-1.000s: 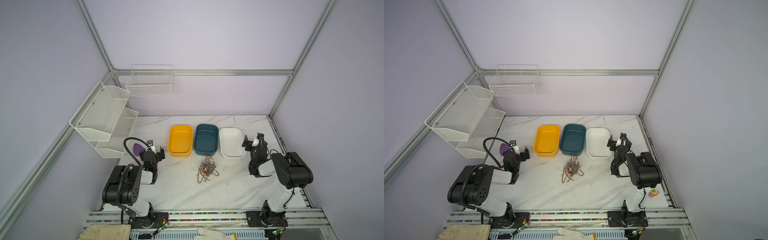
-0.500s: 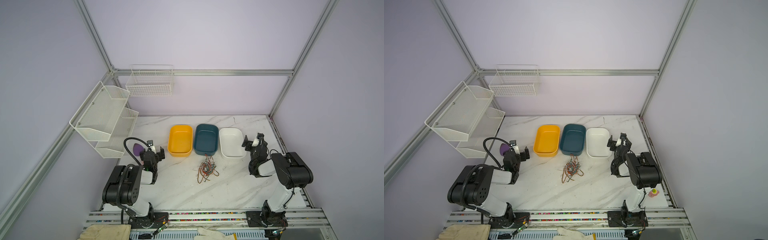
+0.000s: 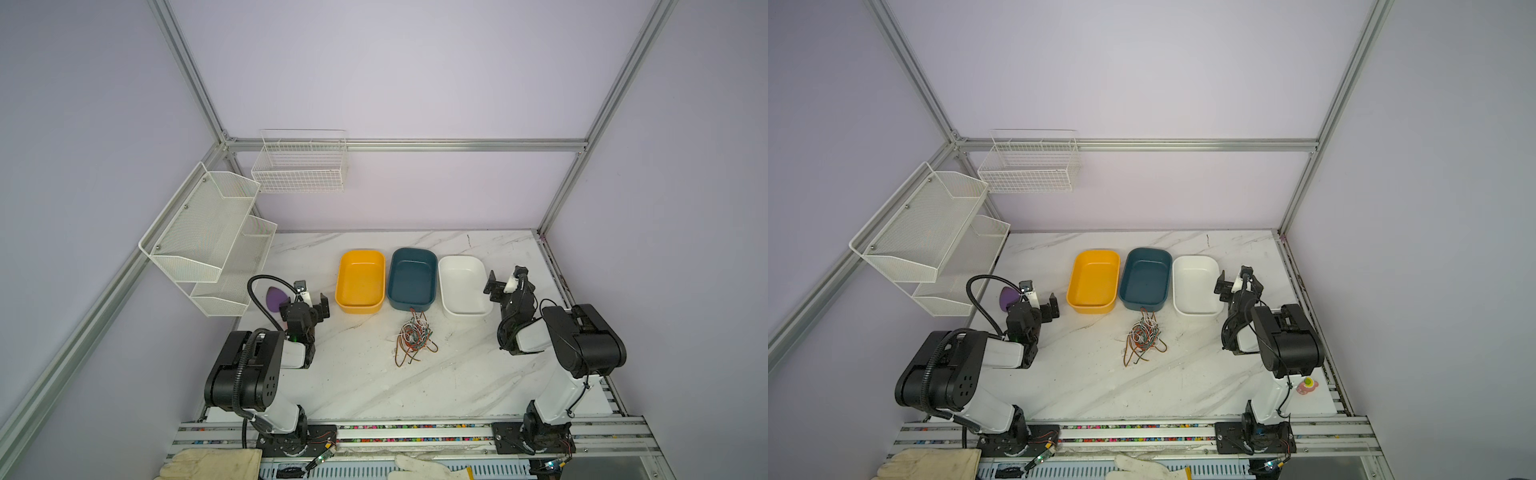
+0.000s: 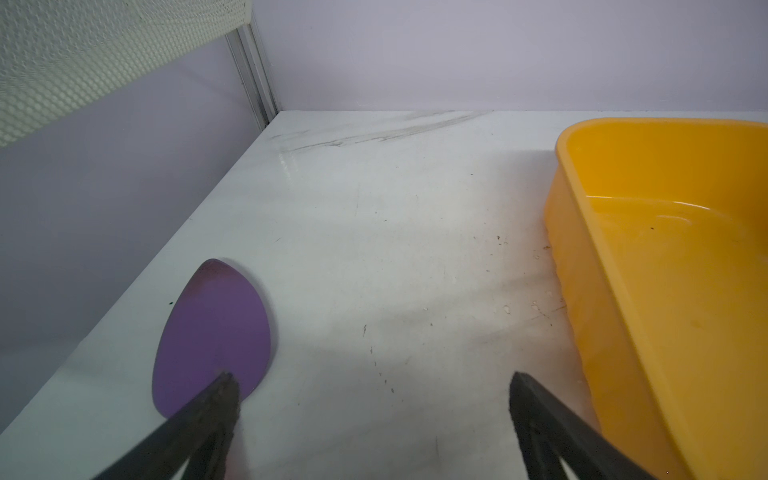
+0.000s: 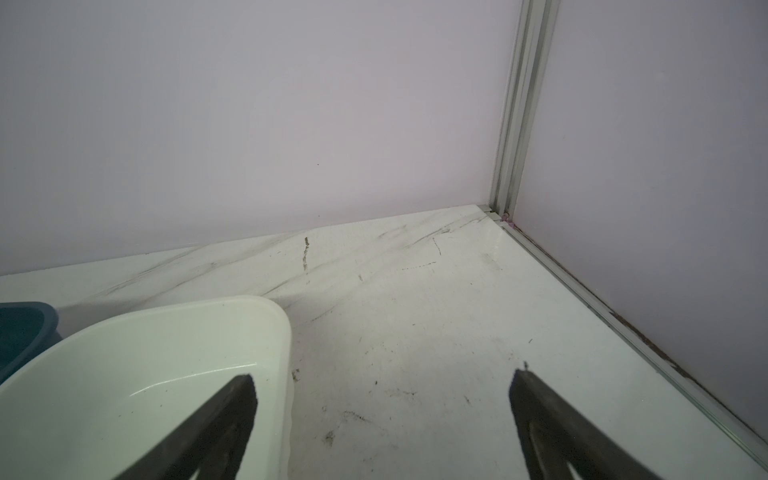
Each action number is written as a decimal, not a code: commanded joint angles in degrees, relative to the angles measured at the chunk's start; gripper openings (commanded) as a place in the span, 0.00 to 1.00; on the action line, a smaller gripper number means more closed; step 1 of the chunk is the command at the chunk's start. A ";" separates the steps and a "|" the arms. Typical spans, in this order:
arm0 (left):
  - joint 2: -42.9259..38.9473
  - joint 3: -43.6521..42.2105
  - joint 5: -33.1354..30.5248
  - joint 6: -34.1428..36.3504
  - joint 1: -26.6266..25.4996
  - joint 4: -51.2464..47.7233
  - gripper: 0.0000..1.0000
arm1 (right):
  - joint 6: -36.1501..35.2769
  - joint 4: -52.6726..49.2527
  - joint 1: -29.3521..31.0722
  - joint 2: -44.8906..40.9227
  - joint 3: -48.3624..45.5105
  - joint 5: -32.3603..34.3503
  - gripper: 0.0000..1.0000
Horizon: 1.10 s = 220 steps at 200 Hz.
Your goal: Untangle the cables
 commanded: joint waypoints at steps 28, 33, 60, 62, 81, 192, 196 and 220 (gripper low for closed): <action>-0.57 1.70 0.35 0.80 0.11 2.02 1.00 | 0.82 -13.20 0.51 -11.44 3.40 4.40 0.98; -0.60 1.70 0.37 0.79 0.11 2.02 1.00 | 1.18 -13.01 0.60 -13.20 2.80 4.96 0.98; -0.57 1.68 0.37 0.82 0.18 2.00 1.00 | 11.47 -19.35 0.76 -23.16 2.40 7.96 0.98; -0.57 1.68 0.36 0.81 0.12 2.02 1.00 | 11.83 -19.71 0.82 -23.27 2.49 7.10 0.98; -0.56 1.69 0.36 0.79 0.09 2.02 1.00 | 12.68 -22.45 2.53 -27.66 3.67 2.62 0.98; -4.73 0.43 0.98 1.53 0.10 2.13 1.00 | 31.22 -46.07 9.05 -38.99 7.14 -22.41 0.98; -6.69 0.95 0.26 1.10 0.15 -0.65 1.00 | 31.04 -46.76 9.05 -39.02 7.30 -22.55 0.98; -16.38 9.17 -3.16 -3.42 0.10 -22.72 1.00 | 32.12 -49.59 9.05 -38.48 7.29 -26.37 0.98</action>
